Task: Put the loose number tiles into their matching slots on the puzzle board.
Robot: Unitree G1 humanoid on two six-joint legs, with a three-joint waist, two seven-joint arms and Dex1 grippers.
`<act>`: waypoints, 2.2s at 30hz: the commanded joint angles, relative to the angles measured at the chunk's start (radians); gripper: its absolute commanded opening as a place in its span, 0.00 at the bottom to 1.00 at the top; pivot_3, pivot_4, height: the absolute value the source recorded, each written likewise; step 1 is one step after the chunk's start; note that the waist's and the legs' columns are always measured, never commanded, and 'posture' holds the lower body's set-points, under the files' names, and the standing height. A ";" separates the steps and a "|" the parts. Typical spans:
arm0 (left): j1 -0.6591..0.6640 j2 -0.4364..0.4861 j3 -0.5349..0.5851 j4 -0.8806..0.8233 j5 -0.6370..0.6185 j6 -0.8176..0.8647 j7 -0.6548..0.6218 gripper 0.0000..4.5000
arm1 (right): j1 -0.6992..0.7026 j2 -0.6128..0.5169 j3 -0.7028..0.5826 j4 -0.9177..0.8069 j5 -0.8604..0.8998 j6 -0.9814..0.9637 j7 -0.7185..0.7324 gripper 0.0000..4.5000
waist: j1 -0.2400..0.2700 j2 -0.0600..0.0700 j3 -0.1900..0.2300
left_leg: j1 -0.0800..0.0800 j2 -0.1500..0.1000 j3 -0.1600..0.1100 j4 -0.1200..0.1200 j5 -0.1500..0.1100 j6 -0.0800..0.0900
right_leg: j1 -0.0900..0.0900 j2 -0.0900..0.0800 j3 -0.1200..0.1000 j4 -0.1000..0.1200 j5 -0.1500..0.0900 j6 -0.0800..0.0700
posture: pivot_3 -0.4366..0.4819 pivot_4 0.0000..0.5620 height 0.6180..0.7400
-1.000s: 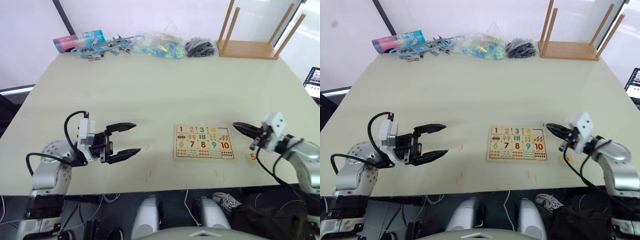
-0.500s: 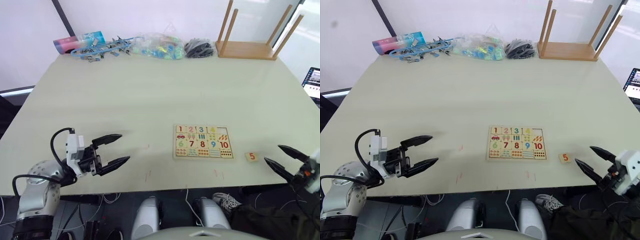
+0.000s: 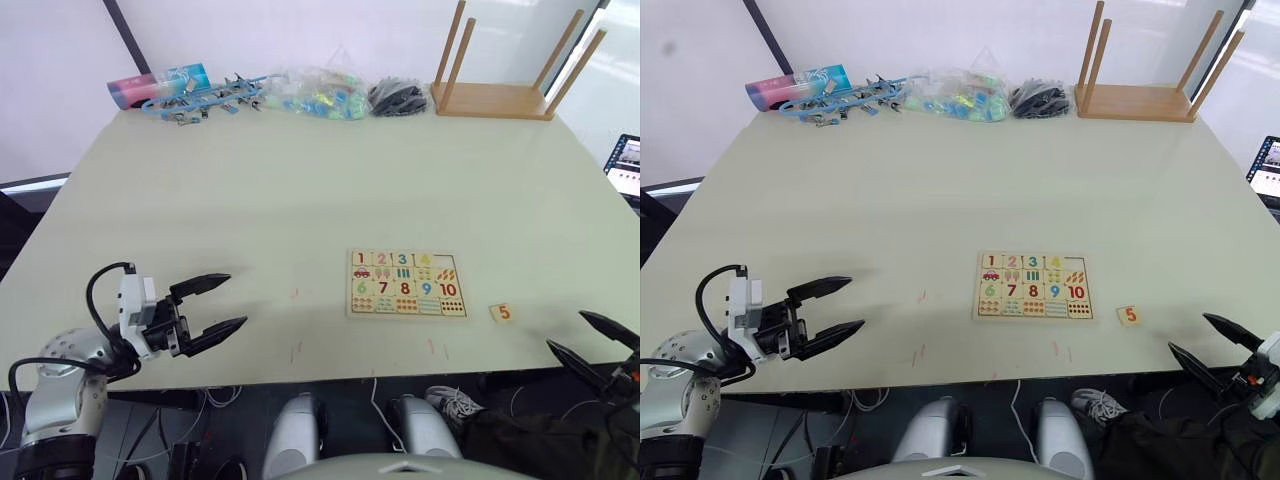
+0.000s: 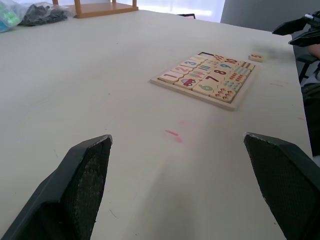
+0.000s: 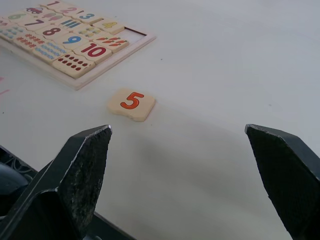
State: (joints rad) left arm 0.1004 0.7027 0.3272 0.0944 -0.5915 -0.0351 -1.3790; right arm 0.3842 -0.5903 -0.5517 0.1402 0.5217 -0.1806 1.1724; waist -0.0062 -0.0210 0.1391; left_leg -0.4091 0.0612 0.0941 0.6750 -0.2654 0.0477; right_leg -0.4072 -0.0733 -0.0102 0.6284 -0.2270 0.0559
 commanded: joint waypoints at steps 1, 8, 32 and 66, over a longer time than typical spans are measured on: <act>-0.003 0.013 0.028 -0.005 -0.008 -0.015 -0.005 1.00 | 0.001 -0.011 -0.029 0.001 0.027 -0.020 0.007 1.00 | 0.000 0.000 0.000 | 0.000 0.000 0.000 0.000 0.000 0.000 | 0.000 0.000 0.000 0.000 0.000 0.000 | 0.48 0.27 0.99; -0.008 0.017 0.020 -0.020 -0.008 -0.008 -0.007 1.00 | 0.004 0.001 -0.013 0.018 0.029 -0.031 0.023 1.00 | 0.000 0.000 0.000 | 0.000 0.000 0.000 0.000 0.000 0.000 | 0.000 -0.001 0.000 0.000 0.000 0.000 | 0.48 0.27 0.99; -0.018 0.019 0.015 -0.030 -0.008 -0.004 -0.013 1.00 | -0.023 0.000 0.011 0.063 0.027 -0.062 0.049 1.00 | 0.000 0.001 0.000 | 0.000 0.000 0.000 0.000 0.000 0.000 | 0.000 -0.001 0.000 0.000 0.000 0.000 | 0.48 0.27 0.99; -0.274 0.060 -0.183 0.006 0.005 -0.010 -0.235 1.00 | -0.281 -0.211 0.215 0.205 -0.127 -0.083 0.227 1.00 | -0.002 0.002 0.000 | 0.002 -0.004 0.002 0.000 0.000 0.000 | 0.002 0.001 0.001 0.000 0.000 0.000 | 0.48 0.27 0.99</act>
State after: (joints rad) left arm -0.1648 0.7474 0.1522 0.1240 -0.5715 -0.0342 -1.5784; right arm 0.1183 -0.7753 -0.3332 0.3371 0.4113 -0.2365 1.4061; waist -0.0077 -0.0193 0.1389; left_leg -0.4068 0.0568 0.0962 0.6747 -0.2652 0.0480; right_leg -0.4050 -0.0728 -0.0089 0.6283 -0.2267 0.0559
